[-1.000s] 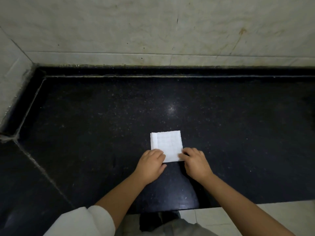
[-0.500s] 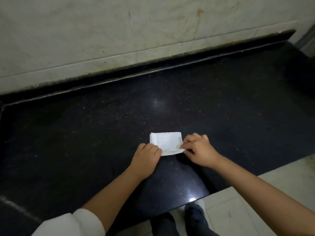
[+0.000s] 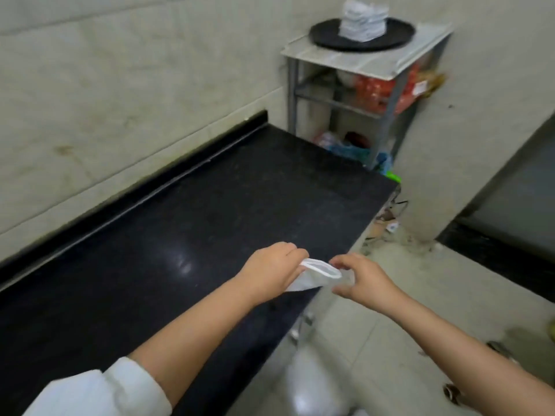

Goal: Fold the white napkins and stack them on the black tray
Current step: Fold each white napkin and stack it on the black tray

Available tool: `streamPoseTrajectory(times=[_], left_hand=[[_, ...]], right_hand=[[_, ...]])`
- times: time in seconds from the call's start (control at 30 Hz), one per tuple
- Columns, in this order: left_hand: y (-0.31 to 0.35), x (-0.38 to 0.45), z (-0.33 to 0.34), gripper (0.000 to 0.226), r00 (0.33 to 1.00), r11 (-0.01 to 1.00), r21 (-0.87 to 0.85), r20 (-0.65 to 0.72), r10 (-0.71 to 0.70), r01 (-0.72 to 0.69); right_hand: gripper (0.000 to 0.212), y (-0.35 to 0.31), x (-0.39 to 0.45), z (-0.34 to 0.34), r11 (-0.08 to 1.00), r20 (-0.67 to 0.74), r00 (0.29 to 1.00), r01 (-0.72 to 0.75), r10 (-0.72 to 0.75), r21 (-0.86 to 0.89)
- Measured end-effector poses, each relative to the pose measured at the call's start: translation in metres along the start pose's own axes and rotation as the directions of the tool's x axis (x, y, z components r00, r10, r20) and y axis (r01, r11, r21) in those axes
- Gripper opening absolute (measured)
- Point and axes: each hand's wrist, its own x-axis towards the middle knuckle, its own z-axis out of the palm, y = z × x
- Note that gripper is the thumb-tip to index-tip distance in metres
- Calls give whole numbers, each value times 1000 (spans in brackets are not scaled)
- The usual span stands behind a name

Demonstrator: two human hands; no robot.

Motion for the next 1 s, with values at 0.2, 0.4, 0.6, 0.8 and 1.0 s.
streamPoseTrajectory(times=[0.2,0.4,0.6,0.8,1.0], left_hand=[[64,171,8,30,994,992,-73,39,105,-102],[67,320,9,44,986,980,-149,79,145,-132],[25,476,-5,28,975,968,-230,-218,50,-101],[-30,609,-49,28,921,971,-236,-371,-120,32],[-92,701,-82,31,836,933,-193,-417,-358,303]], right_hand=[[20,113,17,-123,987,-254,967,-55,15,-152],[22,182,89,-249,946,-221,974,-35,-40,-324],[23,219,211,-369,918,-253,954,52,-162,-393],[23,217,344,-482,931,-302,920,142,-250,-337],[22,204,478,-545,953,-355,885,272,-302,-133]])
